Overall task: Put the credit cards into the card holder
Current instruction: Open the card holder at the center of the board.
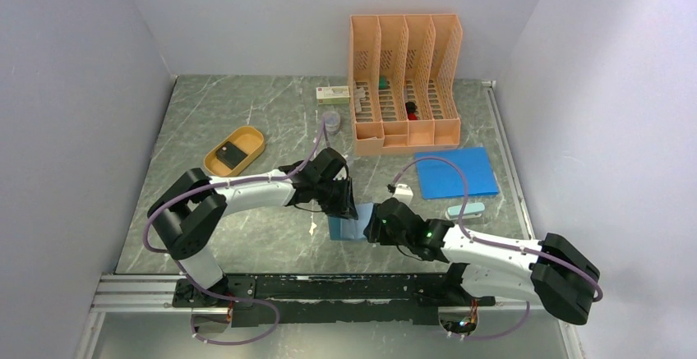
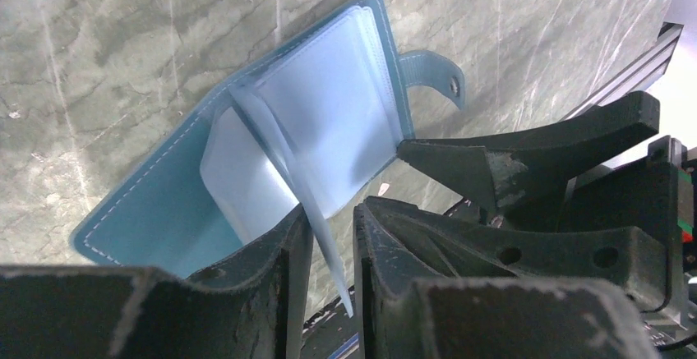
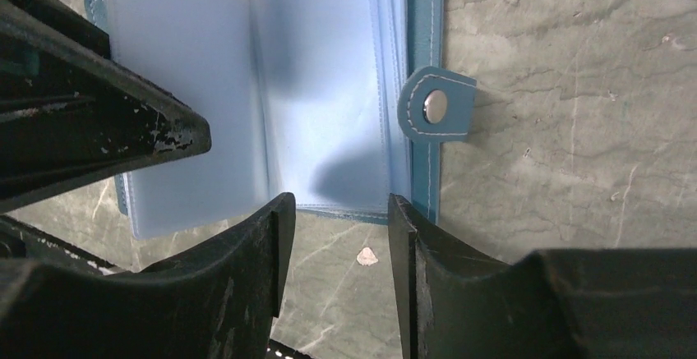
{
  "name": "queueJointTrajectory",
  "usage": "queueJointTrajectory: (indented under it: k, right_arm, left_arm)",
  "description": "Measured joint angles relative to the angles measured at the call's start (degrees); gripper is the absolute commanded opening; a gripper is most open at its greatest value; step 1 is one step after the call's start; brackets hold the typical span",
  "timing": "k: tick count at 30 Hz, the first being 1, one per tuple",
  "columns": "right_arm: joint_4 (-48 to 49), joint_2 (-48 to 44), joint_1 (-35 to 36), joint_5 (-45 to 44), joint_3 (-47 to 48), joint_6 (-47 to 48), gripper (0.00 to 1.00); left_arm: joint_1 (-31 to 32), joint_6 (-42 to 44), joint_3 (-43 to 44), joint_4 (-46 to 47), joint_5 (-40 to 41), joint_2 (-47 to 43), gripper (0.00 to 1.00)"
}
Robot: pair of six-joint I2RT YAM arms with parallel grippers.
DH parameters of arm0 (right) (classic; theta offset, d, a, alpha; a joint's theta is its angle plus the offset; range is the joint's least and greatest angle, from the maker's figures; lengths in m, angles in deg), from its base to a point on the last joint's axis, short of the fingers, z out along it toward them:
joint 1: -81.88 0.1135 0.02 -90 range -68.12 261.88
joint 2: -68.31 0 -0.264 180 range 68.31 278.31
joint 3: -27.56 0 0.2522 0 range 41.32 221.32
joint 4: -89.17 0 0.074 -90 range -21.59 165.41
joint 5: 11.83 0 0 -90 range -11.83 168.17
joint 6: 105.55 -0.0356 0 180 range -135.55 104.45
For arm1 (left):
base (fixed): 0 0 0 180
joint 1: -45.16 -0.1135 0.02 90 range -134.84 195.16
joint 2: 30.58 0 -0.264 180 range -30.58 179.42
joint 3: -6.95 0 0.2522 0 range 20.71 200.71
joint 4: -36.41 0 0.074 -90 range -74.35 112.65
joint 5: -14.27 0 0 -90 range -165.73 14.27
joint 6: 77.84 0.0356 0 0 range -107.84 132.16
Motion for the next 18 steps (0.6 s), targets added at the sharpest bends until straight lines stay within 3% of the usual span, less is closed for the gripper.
queueJointTrajectory:
  k: [18]
  right_arm:
    - [2.6, 1.5, -4.1, 2.0, 0.0, 0.3, 0.45]
  left_arm:
    - [0.2, -1.8, -4.3, 9.0, -2.0, -1.0, 0.31]
